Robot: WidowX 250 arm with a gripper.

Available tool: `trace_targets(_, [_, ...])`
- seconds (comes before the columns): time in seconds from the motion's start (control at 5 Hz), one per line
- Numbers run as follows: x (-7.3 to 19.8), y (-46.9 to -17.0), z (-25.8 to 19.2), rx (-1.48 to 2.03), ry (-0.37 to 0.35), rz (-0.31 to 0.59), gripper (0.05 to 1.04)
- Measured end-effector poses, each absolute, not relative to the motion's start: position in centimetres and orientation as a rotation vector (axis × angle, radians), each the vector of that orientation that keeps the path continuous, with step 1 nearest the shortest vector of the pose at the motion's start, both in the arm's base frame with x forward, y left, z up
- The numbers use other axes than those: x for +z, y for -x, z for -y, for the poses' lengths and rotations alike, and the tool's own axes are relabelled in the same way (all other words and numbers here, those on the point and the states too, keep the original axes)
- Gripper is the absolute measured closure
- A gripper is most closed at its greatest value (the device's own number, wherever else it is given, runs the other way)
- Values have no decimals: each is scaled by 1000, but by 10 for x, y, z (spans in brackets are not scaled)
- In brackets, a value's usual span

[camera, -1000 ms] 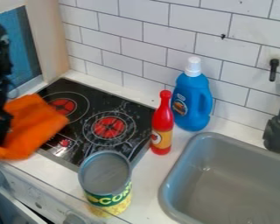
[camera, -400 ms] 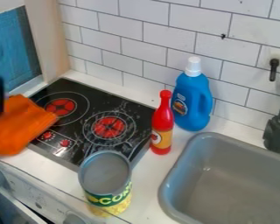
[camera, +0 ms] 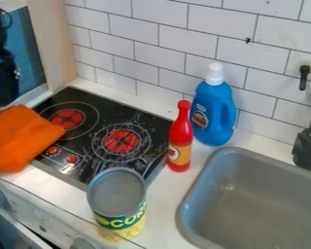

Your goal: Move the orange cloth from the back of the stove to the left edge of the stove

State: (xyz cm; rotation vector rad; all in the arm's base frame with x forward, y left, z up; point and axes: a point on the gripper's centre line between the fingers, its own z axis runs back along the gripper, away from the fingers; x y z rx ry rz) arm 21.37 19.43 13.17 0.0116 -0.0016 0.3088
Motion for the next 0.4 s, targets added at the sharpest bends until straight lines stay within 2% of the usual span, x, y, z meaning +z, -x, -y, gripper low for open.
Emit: trace_targets(0.4, [141, -204, -175, 144, -63, -29, 83])
